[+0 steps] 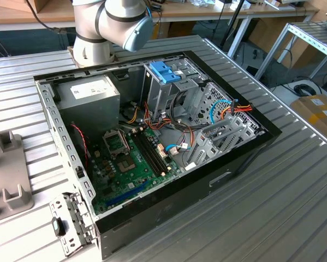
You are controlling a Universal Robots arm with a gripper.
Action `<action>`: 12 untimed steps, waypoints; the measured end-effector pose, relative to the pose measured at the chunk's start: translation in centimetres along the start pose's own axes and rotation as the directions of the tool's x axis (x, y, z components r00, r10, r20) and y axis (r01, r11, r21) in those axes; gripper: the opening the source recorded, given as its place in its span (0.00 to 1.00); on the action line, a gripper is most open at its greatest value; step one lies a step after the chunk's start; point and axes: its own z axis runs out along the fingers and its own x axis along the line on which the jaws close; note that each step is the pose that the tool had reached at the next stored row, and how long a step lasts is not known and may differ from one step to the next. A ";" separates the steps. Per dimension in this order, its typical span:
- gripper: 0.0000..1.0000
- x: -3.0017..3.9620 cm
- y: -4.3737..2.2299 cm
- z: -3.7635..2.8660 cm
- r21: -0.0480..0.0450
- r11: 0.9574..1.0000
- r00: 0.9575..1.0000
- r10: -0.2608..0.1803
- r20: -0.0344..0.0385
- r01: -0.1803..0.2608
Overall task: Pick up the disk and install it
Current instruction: 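Pick up the disk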
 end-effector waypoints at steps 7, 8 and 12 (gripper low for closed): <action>0.10 0.00 0.00 0.00 0.001 0.999 0.999 -0.042 -0.002 0.042; 0.10 0.00 0.00 0.00 0.001 0.999 0.999 -0.047 -0.002 0.047; 0.10 0.00 0.00 0.00 0.002 0.998 0.998 -0.070 -0.003 0.070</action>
